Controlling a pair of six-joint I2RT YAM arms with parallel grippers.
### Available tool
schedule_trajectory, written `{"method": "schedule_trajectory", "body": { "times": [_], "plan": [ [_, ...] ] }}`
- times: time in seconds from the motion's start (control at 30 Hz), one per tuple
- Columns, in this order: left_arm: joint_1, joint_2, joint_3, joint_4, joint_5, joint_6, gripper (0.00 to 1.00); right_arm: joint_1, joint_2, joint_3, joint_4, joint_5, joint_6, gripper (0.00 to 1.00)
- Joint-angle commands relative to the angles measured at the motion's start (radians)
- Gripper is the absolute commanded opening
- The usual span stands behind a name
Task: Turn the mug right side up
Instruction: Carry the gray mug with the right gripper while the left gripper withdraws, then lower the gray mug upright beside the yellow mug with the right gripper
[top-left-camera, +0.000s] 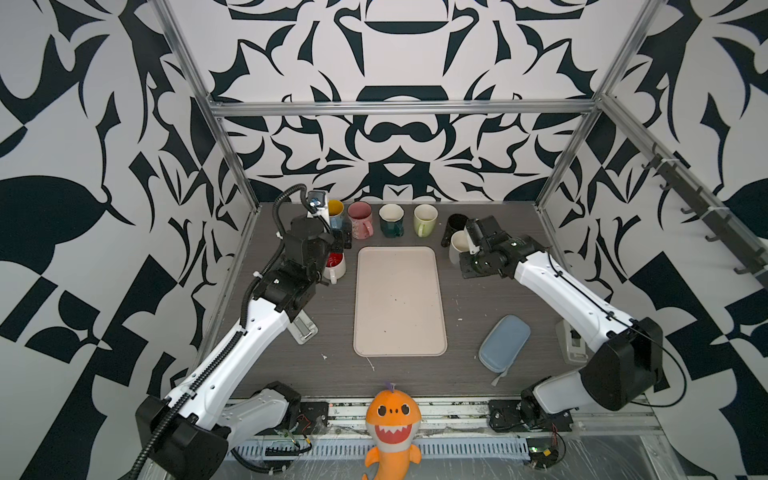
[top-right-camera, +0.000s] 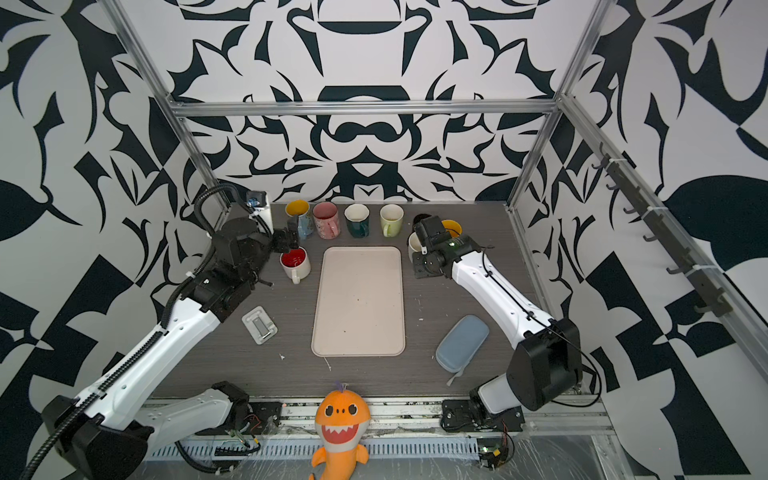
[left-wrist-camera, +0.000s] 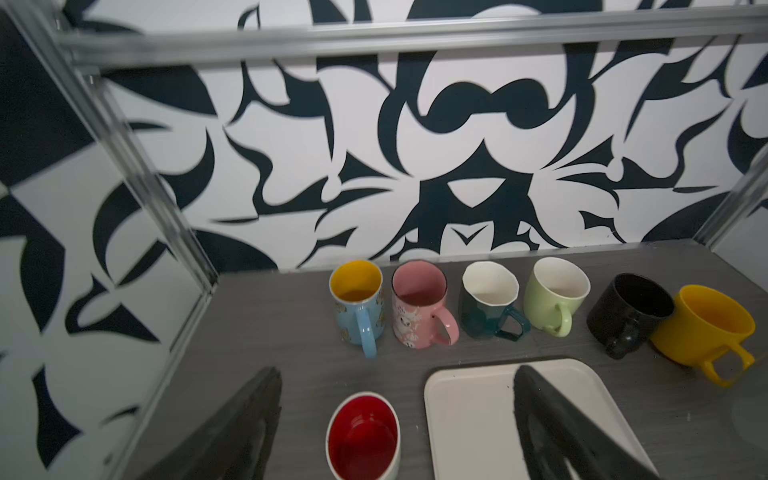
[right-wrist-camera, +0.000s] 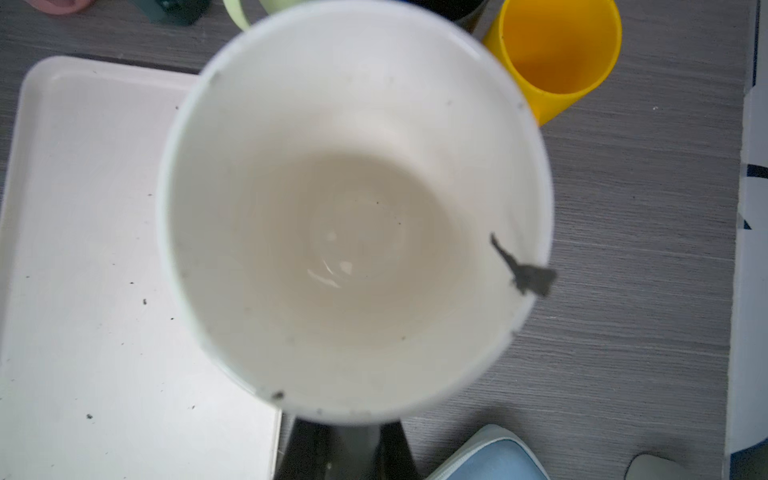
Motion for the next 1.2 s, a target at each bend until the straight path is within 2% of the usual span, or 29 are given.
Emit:
{"method": "schedule_trajectory", "body": {
  "times": [0.0,0.23,0.37,0.67,1.17],
  "plan": [
    [0.064,0.024,0.031,-0.171,0.1,-0.222,0.9,-0.016,-0.011,-0.013,0.089,0.063,-0.009,0.0],
    [0.222,0.004,-0.011,-0.168,0.277,-0.382,0.9,-0.03,-0.001,-0.091,0.202,0.045,-0.005,0.0],
    [0.273,-0.001,-0.035,-0.17,0.328,-0.418,0.9,-0.037,0.016,-0.111,0.233,0.045,-0.001,0.0],
    [0.294,0.013,-0.045,-0.169,0.356,-0.428,0.9,-0.049,0.032,-0.168,0.324,-0.019,0.01,0.0],
    [0.298,0.003,-0.063,-0.148,0.376,-0.42,0.91,-0.052,0.037,-0.244,0.407,0.0,0.03,0.0]
  ]
}}
